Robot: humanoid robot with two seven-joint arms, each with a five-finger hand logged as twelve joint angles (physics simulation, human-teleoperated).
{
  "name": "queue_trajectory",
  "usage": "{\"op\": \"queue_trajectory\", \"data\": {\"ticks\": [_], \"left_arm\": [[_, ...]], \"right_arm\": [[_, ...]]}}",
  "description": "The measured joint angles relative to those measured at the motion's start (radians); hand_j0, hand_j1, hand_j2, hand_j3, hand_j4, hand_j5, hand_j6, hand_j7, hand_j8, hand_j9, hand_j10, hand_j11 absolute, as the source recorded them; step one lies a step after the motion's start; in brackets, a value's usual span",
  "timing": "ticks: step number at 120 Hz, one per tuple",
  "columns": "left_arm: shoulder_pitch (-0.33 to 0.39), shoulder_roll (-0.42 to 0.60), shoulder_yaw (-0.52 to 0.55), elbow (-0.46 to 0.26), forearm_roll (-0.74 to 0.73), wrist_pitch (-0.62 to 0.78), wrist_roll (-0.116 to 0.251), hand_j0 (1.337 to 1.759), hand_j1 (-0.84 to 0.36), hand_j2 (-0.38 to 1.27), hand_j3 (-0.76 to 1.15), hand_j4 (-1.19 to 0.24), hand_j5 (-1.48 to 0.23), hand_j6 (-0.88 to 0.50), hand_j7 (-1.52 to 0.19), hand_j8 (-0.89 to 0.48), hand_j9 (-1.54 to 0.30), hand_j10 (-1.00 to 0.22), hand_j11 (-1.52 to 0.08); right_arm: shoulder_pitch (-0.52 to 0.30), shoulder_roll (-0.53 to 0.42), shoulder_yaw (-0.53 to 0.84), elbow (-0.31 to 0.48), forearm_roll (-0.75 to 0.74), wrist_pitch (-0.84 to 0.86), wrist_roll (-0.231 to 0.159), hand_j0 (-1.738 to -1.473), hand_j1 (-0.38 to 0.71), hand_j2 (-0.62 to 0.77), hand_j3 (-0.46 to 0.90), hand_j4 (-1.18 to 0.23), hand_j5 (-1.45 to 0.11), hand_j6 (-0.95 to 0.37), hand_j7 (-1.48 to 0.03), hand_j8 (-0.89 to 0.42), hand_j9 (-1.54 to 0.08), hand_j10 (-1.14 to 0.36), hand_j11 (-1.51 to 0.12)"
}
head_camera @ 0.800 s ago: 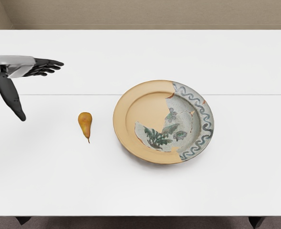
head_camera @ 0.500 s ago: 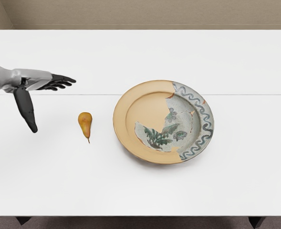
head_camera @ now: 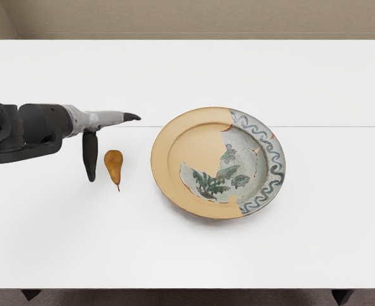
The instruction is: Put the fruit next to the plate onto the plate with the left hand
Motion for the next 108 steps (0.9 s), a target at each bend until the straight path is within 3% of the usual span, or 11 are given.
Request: {"op": "queue_trajectory", "data": {"ticks": [35,81,108], "left_arm": [[0.033,-0.053,0.083,-0.002,0.228,0.106,0.002,1.658,0.33,0.01,0.00,-0.02,-0.02,-0.02,-0.02,-0.02,-0.02,-0.02,-0.02],[0.084,-0.052,0.181,-0.001,0.327,0.283,0.003,1.658,0.21,0.03,0.00,-0.12,-0.16,-0.12,-0.16,-0.12,-0.16,-0.12,-0.16],[0.094,-0.053,0.213,-0.001,0.335,0.313,0.003,1.658,0.14,0.04,0.00,-0.18,-0.23,-0.18,-0.23,-0.18,-0.23,-0.18,-0.23]], "right_arm": [[-0.003,0.000,0.000,0.000,0.001,0.000,0.000,-1.658,-0.35,0.00,0.00,0.00,0.00,0.00,0.00,0.00,0.00,0.00,0.00],[-0.005,0.000,0.000,0.000,0.003,0.000,0.000,-1.658,-0.35,0.00,0.00,0.00,0.00,0.00,0.00,0.00,0.00,0.00,0.00],[-0.005,0.000,0.000,0.000,0.003,0.000,0.000,-1.658,-0.35,0.00,0.00,0.00,0.00,0.00,0.00,0.00,0.00,0.00,0.00]]}}
